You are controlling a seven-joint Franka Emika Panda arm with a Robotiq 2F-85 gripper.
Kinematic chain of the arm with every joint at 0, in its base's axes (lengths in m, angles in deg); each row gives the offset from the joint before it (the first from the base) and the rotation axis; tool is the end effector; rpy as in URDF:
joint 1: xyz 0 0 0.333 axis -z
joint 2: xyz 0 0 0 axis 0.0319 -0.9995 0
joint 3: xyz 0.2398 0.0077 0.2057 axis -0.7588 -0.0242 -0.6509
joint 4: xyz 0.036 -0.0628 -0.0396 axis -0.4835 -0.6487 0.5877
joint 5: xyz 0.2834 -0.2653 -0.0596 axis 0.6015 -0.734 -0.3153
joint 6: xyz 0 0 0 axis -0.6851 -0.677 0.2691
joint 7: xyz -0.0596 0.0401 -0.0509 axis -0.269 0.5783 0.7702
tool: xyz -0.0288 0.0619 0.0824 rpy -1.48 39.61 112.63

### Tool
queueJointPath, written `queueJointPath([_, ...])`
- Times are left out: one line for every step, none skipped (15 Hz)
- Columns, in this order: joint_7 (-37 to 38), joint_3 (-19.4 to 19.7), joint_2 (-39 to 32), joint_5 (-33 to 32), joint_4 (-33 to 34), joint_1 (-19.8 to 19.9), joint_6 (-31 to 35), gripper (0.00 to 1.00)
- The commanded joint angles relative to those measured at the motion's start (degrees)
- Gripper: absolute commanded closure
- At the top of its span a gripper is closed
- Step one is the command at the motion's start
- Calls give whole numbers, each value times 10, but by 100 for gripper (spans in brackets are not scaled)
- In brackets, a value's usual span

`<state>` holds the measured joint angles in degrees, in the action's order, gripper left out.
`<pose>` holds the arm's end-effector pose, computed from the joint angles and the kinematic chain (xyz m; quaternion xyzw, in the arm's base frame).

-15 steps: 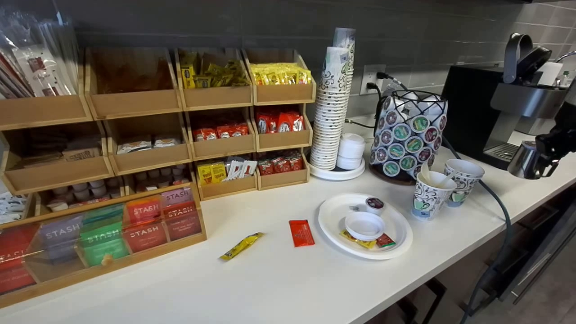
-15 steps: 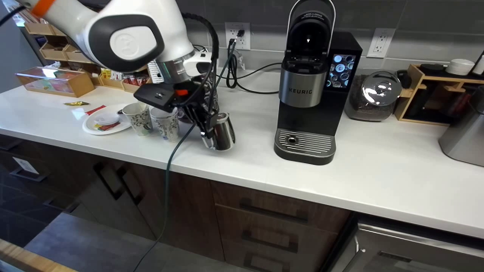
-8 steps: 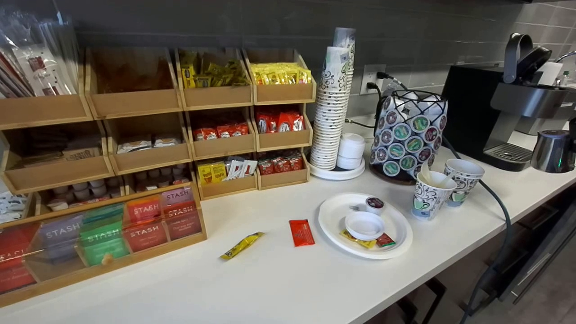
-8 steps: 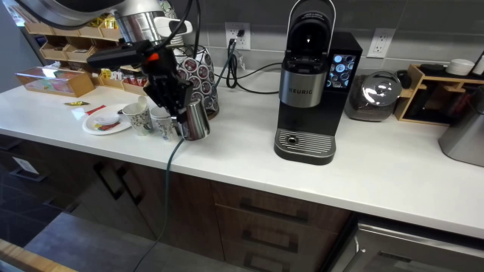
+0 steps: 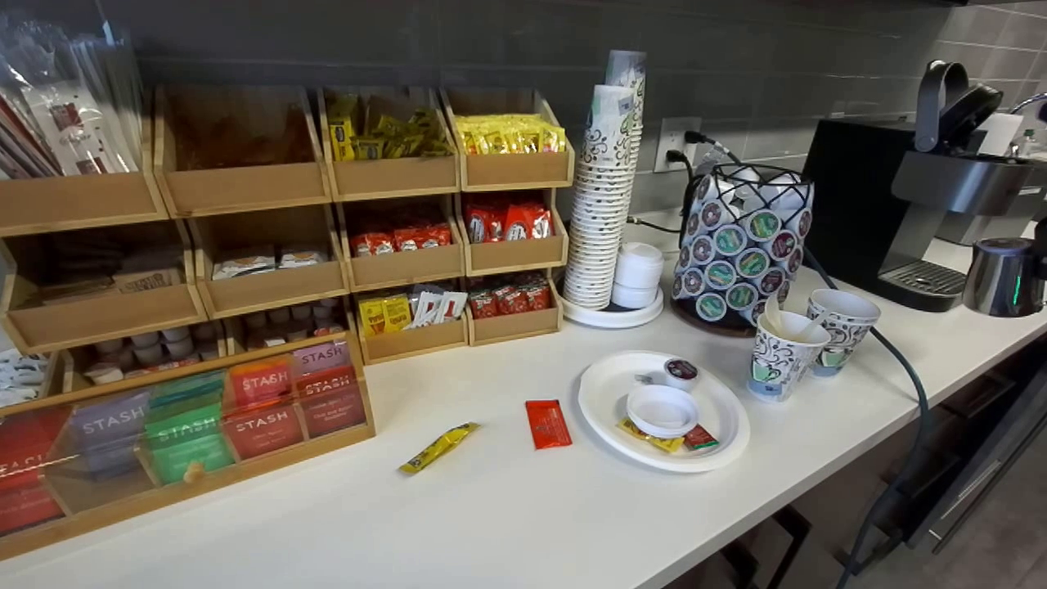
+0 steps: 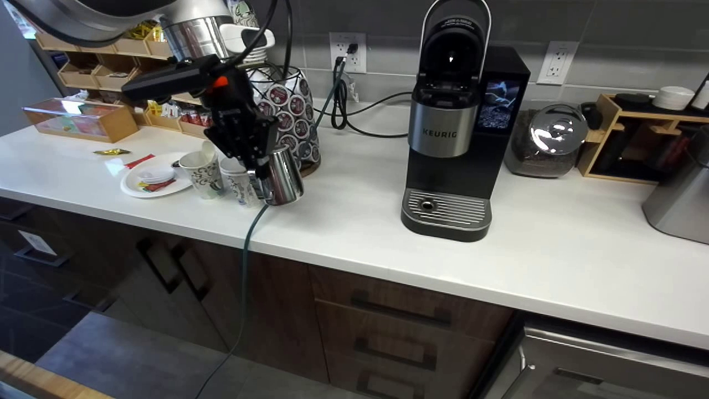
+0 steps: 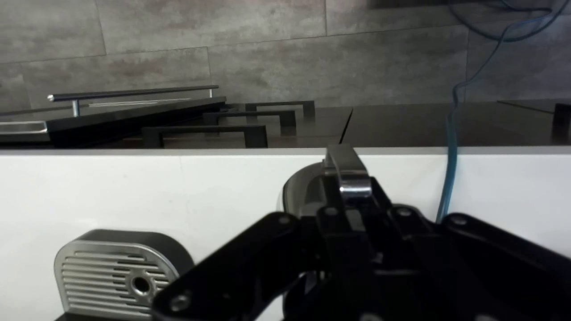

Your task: Take the k-cup out of the metal cup and transfer it to the coffee cup

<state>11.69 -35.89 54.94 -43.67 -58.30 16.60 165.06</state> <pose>0.4248 -0.2517 0.3717 0.9910 -0.0027 -0.0359 0.1286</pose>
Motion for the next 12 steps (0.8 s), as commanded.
queueJointPath([2,-42,94,-73,-76,-27,-21,96])
queueJointPath([-9,-56,112,-74,-92,-38,-33,96])
queueJointPath([-16,-70,128,-76,-105,-49,-45,96])
queueJointPath([-22,-87,145,-74,-113,-64,-66,96])
queueJointPath([-21,-106,147,-78,-110,-79,-84,96])
queueJointPath([-19,-121,144,-86,-106,-91,-87,96])
queueJointPath([-11,-99,118,-65,-93,-78,-71,83])
queueJointPath([-11,-112,128,-67,-96,-90,-79,83])
queueJointPath([-11,-120,132,-68,-98,-97,-82,83])
queueJointPath([-11,-122,133,-69,-98,-99,-82,83])
queueJointPath([-11,-122,133,-71,-98,-98,-82,83])
queueJointPath([-12,-120,133,-72,-98,-97,-82,96])
